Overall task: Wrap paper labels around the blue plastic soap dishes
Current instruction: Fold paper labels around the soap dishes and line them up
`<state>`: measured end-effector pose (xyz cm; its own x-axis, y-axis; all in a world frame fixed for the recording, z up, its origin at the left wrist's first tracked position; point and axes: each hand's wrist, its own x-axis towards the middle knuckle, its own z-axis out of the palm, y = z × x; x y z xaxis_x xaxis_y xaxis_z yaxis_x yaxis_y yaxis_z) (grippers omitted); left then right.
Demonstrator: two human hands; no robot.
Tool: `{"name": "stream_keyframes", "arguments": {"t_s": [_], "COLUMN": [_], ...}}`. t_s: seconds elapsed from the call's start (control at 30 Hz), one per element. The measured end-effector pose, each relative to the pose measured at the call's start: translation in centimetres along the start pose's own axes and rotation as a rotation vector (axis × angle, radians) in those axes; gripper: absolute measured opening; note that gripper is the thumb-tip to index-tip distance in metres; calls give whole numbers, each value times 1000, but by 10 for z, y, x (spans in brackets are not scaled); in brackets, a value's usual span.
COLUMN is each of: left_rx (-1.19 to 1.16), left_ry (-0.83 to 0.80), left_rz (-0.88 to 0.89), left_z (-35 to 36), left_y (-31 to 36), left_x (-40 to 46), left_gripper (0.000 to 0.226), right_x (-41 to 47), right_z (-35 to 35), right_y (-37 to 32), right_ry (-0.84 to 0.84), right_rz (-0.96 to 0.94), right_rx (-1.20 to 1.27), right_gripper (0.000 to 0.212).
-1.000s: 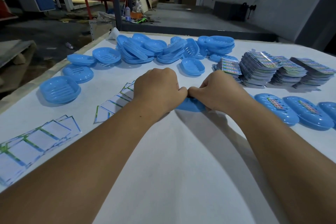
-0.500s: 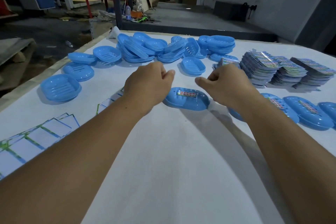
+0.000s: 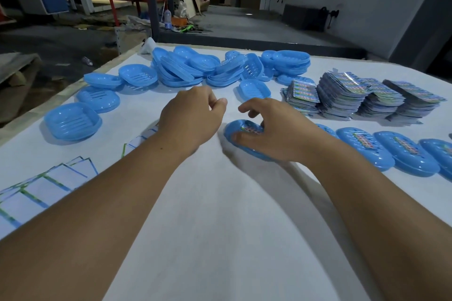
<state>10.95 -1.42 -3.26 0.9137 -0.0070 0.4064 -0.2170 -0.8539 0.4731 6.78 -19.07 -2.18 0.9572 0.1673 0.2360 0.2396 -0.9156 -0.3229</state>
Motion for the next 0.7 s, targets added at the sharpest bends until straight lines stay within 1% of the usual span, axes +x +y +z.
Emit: {"name": "stream_keyframes", "arguments": {"t_s": [0.13, 0.23, 0.4, 0.7], "left_rx": [22, 26, 24, 24], "left_ry": [-22, -45, -69, -86], "left_rz": [-1, -6, -15, -24], "left_z": [1, 0, 0, 1], "left_y": [1, 1, 0, -3], "left_x": [-1, -1, -1, 1], "left_gripper": [30, 30, 32, 30], "right_x": [0, 0, -2, -3], "right_z": [-4, -7, -8, -16], "right_y": [3, 7, 7, 11], "right_ry": [33, 26, 49, 17], "right_rz": [137, 197, 226, 219], "right_rx": [-134, -155, -120, -84], "right_gripper": [60, 56, 49, 43]}}
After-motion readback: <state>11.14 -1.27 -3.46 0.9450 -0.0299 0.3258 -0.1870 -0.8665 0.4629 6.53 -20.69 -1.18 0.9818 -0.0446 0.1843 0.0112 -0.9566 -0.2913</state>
